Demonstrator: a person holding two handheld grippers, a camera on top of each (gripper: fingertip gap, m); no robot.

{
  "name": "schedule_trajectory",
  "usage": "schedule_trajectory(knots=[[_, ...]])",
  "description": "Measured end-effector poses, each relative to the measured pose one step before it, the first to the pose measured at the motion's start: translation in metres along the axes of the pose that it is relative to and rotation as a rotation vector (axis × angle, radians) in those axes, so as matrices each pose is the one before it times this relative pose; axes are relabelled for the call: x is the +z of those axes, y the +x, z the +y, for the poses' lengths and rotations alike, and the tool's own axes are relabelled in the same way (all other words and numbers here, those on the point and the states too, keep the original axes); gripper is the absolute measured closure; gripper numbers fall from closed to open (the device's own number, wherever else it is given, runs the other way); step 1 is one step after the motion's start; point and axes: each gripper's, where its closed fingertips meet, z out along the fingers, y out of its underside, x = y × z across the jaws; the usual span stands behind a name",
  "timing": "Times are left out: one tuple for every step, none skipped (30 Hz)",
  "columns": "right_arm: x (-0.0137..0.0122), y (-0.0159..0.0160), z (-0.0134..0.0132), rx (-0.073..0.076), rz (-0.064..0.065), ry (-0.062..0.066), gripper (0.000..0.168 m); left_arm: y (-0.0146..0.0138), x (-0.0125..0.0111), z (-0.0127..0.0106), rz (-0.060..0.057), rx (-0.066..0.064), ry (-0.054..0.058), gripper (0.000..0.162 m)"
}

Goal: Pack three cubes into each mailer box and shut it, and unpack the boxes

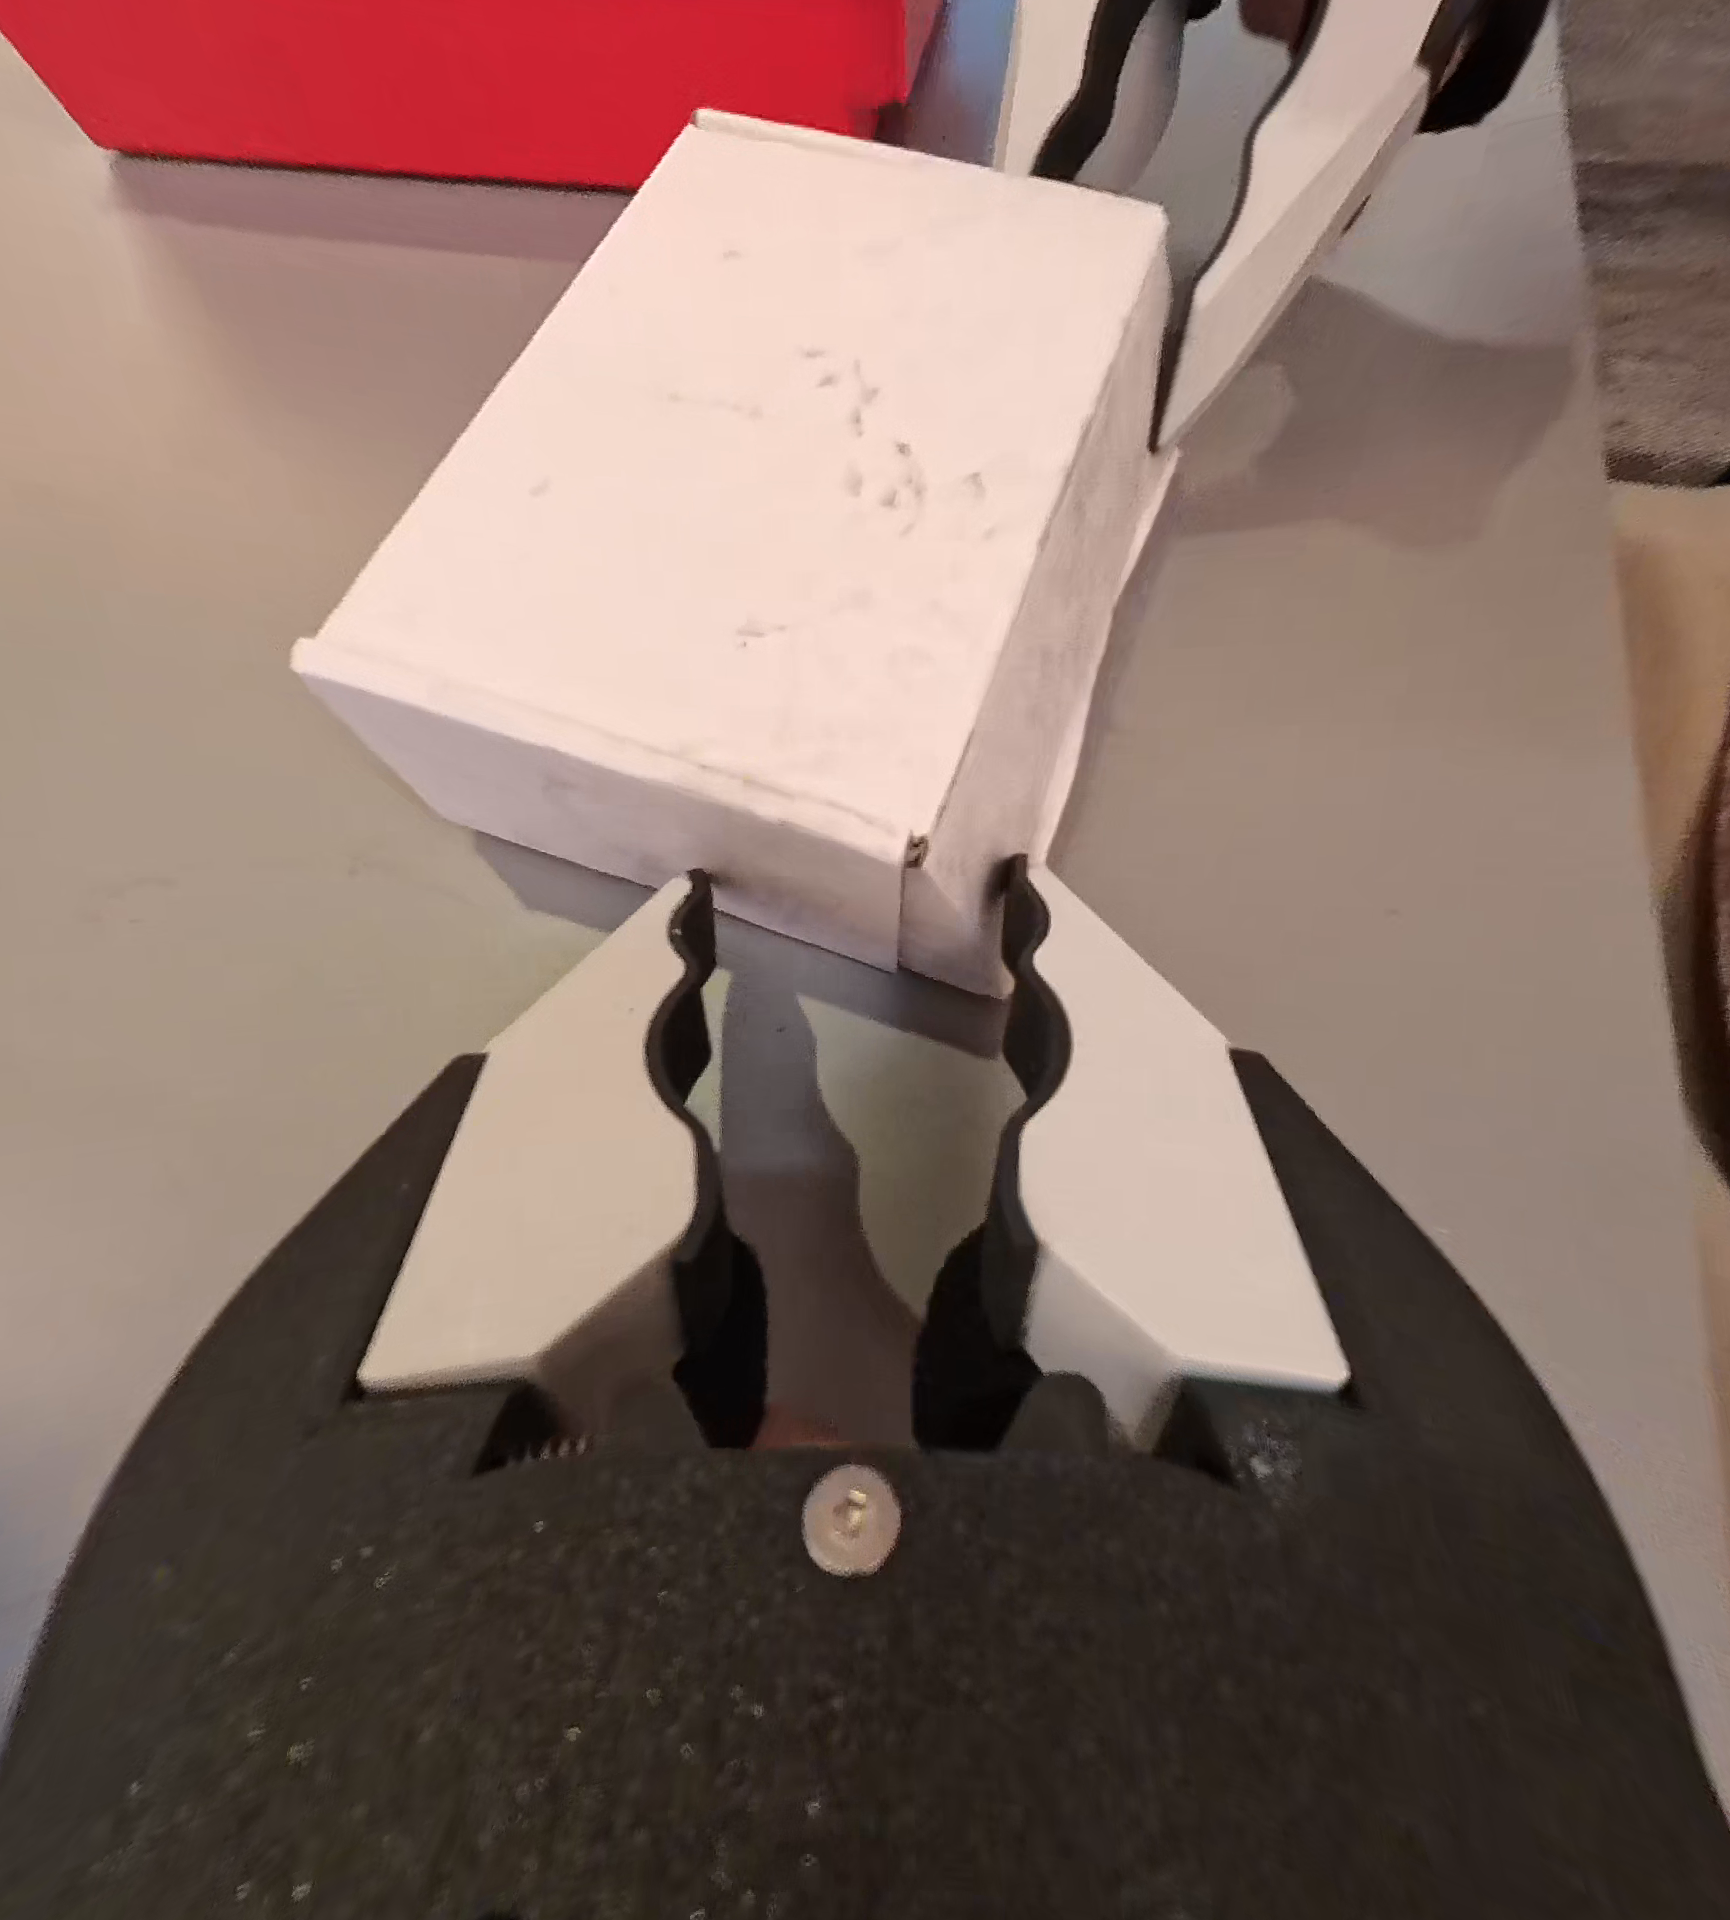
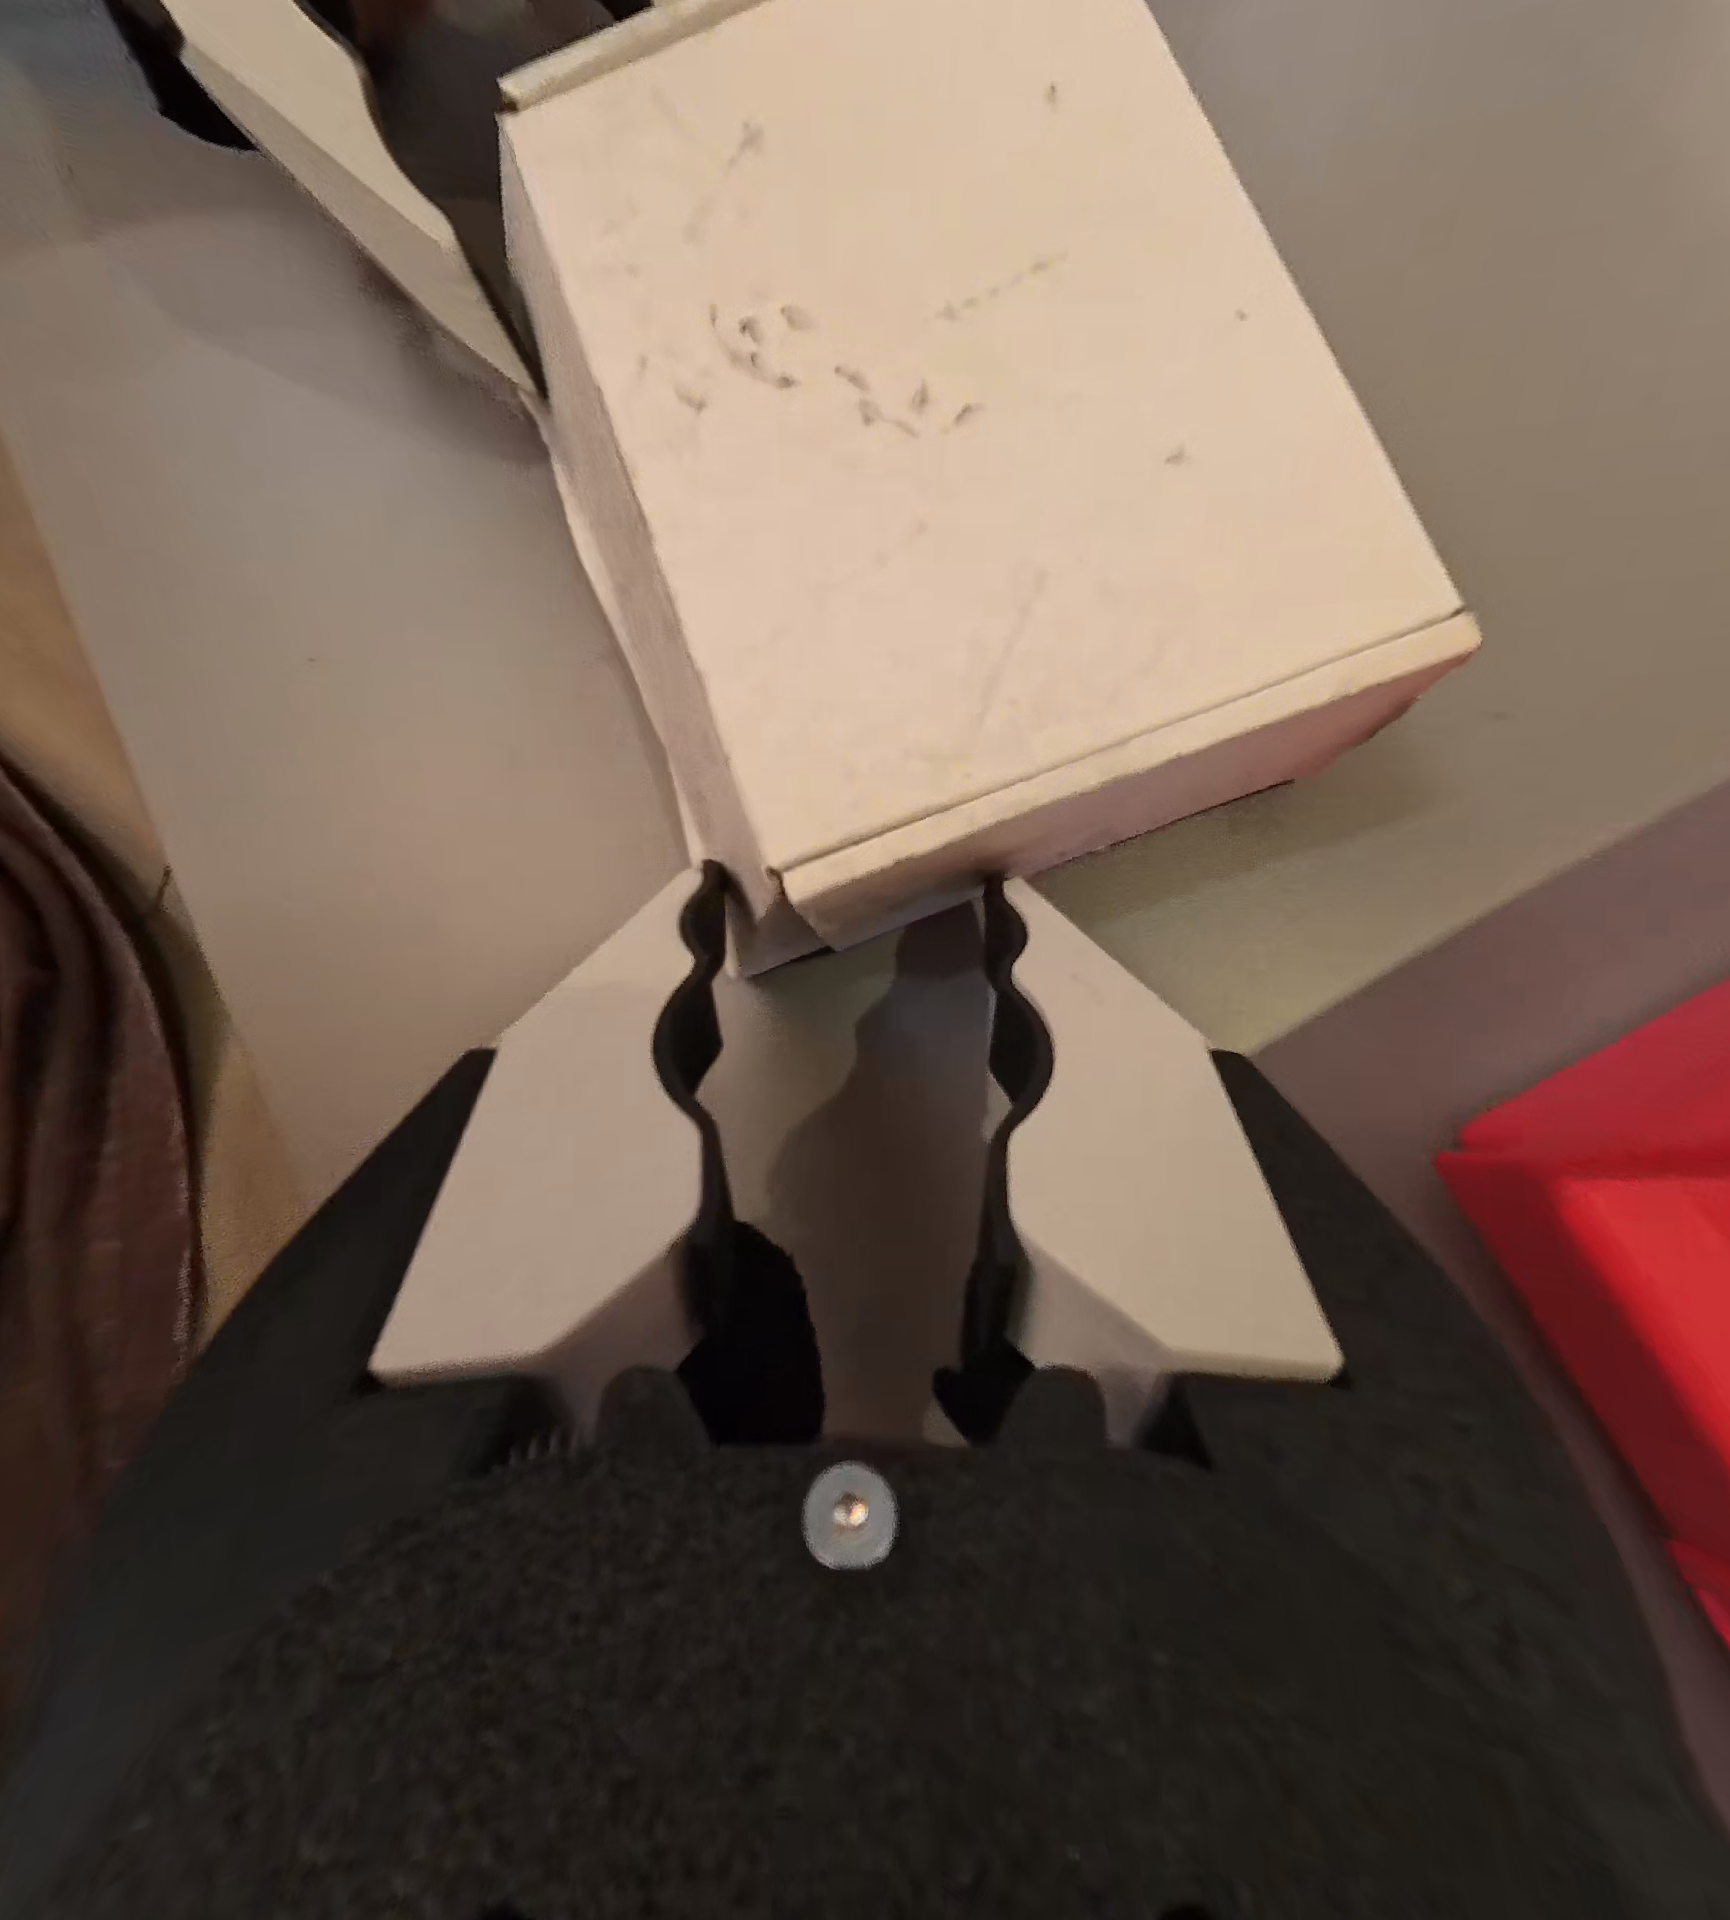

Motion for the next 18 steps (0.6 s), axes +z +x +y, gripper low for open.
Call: schedule_trajectory(knots=[[0.00025,0.00095,0.00017,-0.0092,0.0095,-0.0084,0.121,-0.00125,0.00012,0.00024,-0.0153,0.0086,-0.0007,0.111],[0.00016,0.00052,0.00000,-0.0065,0.0061,-0.0020,0.122,-0.00044,-0.00002,0.00007,-0.0083,0.0039,-0.0002,0.112],[0.00006,-0.00002,0.00002,0.0010,0.0007,0.0037,0.122,0.00016,-0.00010,0.00003,-0.0027,0.0005,0.0000,0.111],[-0.00034,-0.00025,0.00022,0.0049,-0.0048,0.0067,0.121,0.00029,-0.00021,-0.00006,0.0020,-0.0054,-0.0015,0.111],[-0.00058,-0.00054,0.00016,0.0080,-0.0084,0.0059,0.121,0.00095,-0.00024,0.00008,0.0098,-0.0125,-0.0051,0.110],[-0.00044,-0.00161,0.00029,0.0092,-0.0136,0.0035,0.121,0.00100,-0.00058,0.00046,0.0130,-0.0125,-0.0082,0.109],[-0.00053,-0.00310,0.00093,-0.0038,-0.0225,-0.0008,0.121,0.00119,-0.00130,0.00083,0.0155,-0.0009,-0.0095,0.109],[-0.00071,-0.00513,0.00114,-0.0090,-0.0335,-0.0018,0.120,0.00170,-0.00164,0.00134,0.0144,0.0094,-0.0068,0.109],[-0.00007,-0.00490,0.00091,-0.0070,-0.0281,-0.0003,0.120,0.00170,-0.00174,0.00147,0.0116,0.0119,-0.0027,0.109],[0.00094,-0.00303,0.00138,-0.0119,-0.0127,-0.0031,0.121,0.00159,-0.00134,0.00109,0.0080,0.0101,0.0011,0.109],[0.00185,-0.00199,0.00202,-0.0209,-0.0013,-0.0089,0.122,0.00127,-0.00086,0.00087,0.0041,0.0081,0.0036,0.109],[0.00222,-0.00067,0.00229,-0.0292,0.0111,-0.0144,0.121,0.00106,-0.00063,0.00088,0.0009,0.0121,0.0023,0.109],[0.00153,-0.00002,0.00109,-0.0324,0.0164,-0.0129,0.121,0.00091,-0.00088,0.00103,-0.0013,0.0168,-0.0023,0.109],[0.00074,0.00042,-0.00026,-0.0230,0.0145,-0.0089,0.121,0.00025,-0.00080,0.00097,-0.0060,0.0188,-0.0046,0.110],[0.00070,0.00106,-0.00036,-0.0124,0.0107,-0.0103,0.122,-0.00004,-0.00048,0.00050,-0.0092,0.0190,-0.0046,0.111],[0.00118,0.00109,0.00059,-0.0096,0.0083,-0.0170,0.127,-0.00045,-0.00007,0.00032,-0.0144,0.0236,-0.0055,0.112],[0.00061,0.00162,0.00037,-0.0031,0.0090,-0.0164,0.131,-0.00077,0.00030,0.00032,-0.0188,0.0296,-0.0078,0.114],[0.00026,0.00052,0.00036,-0.0140,0.0048,-0.0150,0.136,-0.00078,0.00008,0.00018,-0.0165,0.0232,-0.0104,0.115]])
